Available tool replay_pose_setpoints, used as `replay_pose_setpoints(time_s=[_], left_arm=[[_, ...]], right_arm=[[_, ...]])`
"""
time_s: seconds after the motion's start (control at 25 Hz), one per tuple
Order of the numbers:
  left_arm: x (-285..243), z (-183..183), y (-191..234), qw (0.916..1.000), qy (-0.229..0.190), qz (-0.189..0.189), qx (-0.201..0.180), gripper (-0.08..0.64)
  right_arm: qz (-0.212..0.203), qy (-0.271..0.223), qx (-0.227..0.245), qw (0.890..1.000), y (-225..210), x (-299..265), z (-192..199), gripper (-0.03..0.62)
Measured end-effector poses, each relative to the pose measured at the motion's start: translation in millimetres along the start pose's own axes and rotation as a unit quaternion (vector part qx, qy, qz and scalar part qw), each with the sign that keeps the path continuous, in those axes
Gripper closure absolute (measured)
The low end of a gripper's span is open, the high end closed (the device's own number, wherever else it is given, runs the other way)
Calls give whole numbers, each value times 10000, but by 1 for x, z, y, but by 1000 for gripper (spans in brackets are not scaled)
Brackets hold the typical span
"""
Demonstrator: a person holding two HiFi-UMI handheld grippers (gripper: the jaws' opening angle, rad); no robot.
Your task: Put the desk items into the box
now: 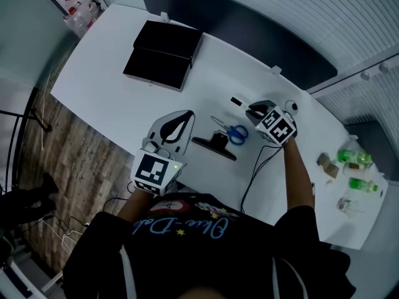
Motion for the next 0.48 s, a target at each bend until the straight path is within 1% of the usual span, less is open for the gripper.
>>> replay_pose_setpoints(time_s=[0.24,0.48], left_arm=[[8,-4,-1,9999,-128,24,-20,552],[15,-11,1,9994,-342,-40,-5,552]], right_arm=[[310,-426,-209,9984,10,19,-14,520],[652,-818,-485,9933,22,35,-25,520]])
Point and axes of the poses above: the fingertips, and each gripper's own axes: x backward along the fingers, y to its left, z out of its underside, the point moved 8 cm from there along x, backward along the fingers, and after that the axes turned 8 degrees about -y, right-handed, at the moved point
